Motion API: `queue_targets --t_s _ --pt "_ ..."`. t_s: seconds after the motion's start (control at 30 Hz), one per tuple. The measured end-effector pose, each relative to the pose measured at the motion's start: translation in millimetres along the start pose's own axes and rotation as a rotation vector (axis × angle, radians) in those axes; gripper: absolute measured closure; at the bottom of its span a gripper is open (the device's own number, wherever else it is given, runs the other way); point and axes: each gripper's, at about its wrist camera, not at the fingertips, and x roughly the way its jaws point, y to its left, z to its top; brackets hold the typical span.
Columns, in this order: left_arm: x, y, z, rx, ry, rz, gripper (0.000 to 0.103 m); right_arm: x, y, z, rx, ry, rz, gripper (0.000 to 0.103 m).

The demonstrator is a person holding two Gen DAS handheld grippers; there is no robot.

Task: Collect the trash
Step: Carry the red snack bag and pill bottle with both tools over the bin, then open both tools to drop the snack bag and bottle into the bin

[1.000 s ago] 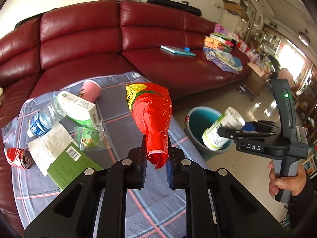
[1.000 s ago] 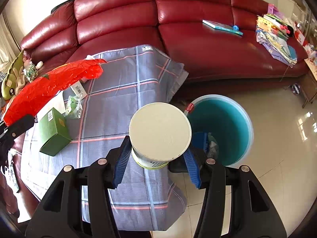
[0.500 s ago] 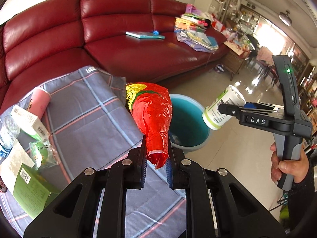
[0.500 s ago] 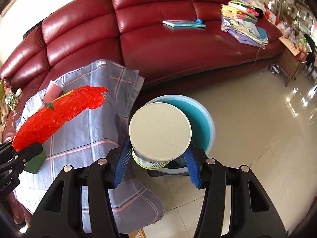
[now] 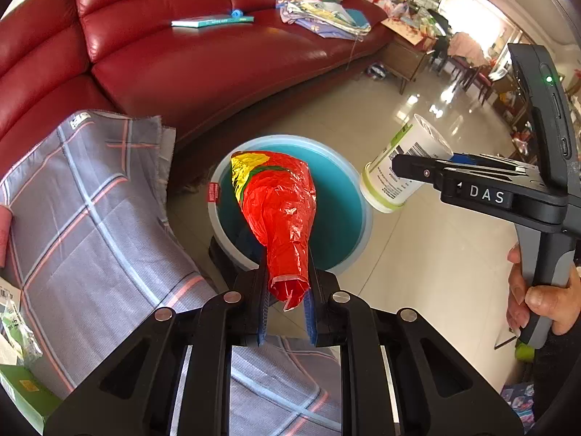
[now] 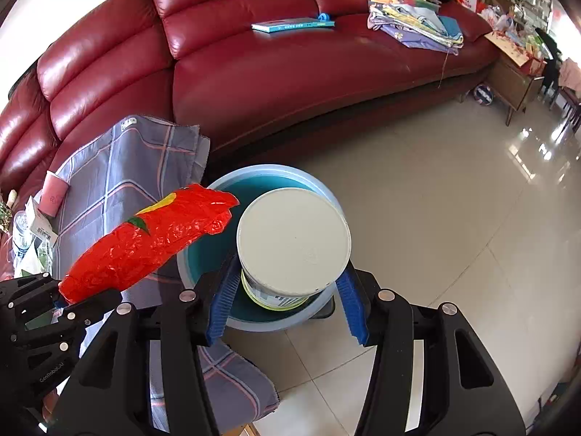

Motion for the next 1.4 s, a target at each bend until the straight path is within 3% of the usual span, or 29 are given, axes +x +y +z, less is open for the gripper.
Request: queue_targets --t_s 0.2,0.37,0.4,0.43,0.47,0.73,1.13,1.17,1.2,1.27,1.4 --pt "36 -6 8 0.011 0.059 -0.024 0.086 18 -8 3 0.007 0.025 -0.010 0.053" --pt "58 -4 16 -0.001 0.087 -0.025 0.079 28 -10 8 0.008 0.039 -0.018 0.053" --pt "61 -3 17 -0.004 0.087 -0.022 0.072 30 -10 9 0.007 0.041 -0.019 0.053" --pt "61 -2 18 -0.010 0.085 -0.014 0.056 31 -10 9 0.006 0.044 -0.019 0.053" --pt "60 -1 18 -0.015 0.077 -0.004 0.050 32 -10 10 0.005 0.046 -0.020 0.053" --pt "53 6 12 -0.037 0.045 0.042 0.025 43 -5 10 -0.006 0.066 -0.018 0.053" --pt "40 17 6 -0.063 0.025 0.064 0.013 61 15 10 -0.045 0.119 -0.002 0.053" --pt "39 18 5 -0.067 0.022 0.063 0.012 63 17 10 -0.049 0.125 -0.002 0.051" --pt "37 20 4 -0.073 0.020 0.064 0.011 64 19 9 -0.050 0.130 -0.003 0.041" --pt "36 24 2 -0.084 0.019 0.066 0.011 65 22 9 -0.047 0.130 0.000 0.033" --pt "33 30 1 -0.101 0.017 0.067 0.010 64 26 11 -0.046 0.130 -0.001 0.027"
